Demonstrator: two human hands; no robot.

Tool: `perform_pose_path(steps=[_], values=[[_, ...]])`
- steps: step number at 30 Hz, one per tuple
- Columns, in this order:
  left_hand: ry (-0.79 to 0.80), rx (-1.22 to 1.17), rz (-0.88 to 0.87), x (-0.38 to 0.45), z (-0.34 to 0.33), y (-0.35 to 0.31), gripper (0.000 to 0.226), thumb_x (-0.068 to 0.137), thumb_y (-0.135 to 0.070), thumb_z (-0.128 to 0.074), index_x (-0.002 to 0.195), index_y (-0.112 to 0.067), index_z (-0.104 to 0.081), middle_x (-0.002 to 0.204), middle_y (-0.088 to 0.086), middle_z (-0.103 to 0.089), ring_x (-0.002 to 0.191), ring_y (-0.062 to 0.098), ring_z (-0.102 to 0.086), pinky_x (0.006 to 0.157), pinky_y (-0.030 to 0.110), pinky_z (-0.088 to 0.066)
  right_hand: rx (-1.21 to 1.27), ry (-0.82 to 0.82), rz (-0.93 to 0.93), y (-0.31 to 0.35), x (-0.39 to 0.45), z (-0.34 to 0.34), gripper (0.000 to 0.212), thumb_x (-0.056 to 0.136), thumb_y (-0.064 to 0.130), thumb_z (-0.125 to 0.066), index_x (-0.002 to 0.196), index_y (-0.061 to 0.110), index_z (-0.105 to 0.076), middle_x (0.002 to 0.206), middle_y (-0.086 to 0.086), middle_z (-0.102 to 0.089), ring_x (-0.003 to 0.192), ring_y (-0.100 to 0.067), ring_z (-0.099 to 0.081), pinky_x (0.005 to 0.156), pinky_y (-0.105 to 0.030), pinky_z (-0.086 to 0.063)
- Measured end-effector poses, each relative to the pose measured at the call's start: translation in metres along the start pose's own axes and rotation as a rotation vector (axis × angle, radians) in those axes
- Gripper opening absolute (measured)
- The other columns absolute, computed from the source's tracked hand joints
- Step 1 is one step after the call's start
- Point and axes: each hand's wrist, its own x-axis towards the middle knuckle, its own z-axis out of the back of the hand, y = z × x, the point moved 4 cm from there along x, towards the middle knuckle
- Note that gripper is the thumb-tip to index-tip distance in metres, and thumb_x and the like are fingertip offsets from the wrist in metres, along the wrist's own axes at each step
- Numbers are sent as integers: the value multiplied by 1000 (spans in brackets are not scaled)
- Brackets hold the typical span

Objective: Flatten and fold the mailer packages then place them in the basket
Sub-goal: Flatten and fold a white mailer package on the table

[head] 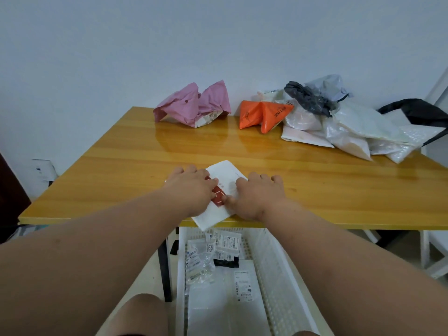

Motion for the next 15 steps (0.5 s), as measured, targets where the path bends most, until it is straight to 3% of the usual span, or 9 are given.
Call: perform_pose_path(steps=[2, 5, 7, 9, 15], values=[[56, -161, 43, 6, 1, -1, 48, 100, -27, -40, 146, -36, -37, 148, -2, -40, 130, 25, -37, 101, 41, -35, -13, -113, 20, 2, 0, 9, 48, 96, 60, -31, 114, 23, -56, 116, -6, -54, 118, -27, -48, 102, -48, -24], [42, -417, 77, 6, -5, -4, 41, 102, -28, -35, 143, -30, -41, 147, 0, -43, 132, 24, -38, 100, 39, -37, 107, -210, 98, 6, 5, 6, 48, 97, 51, -38, 135, 23, -46, 140, -5, -43, 131, -26, -38, 107, -45, -25], [60, -414, 15, -1, -14, -11, 51, 105, -41, -21, 152, -23, -25, 162, 2, -20, 148, 23, -17, 117, 40, -22, 172, -81, 175, 8, 12, -8, 58, 101, 48, -33, 153, 23, -24, 162, -4, -16, 148, -24, -15, 117, -44, -19], [91, -354, -21, -5, -21, -13, 60, 104, -48, -11, 157, -21, -6, 165, -1, 3, 151, 19, 3, 122, 41, -4, 178, 25, 210, 7, 17, -21, 61, 103, 48, -22, 157, 25, -4, 165, 2, 6, 151, -18, 3, 122, -45, -9], [124, -311, -38, -1, -24, -12, 62, 103, -48, -6, 156, -19, 7, 164, -1, 13, 151, 18, 10, 123, 42, 1, 241, 13, 215, 6, 17, -34, 59, 104, 44, -15, 157, 23, 0, 164, -1, 10, 151, -16, 8, 122, -43, -3]])
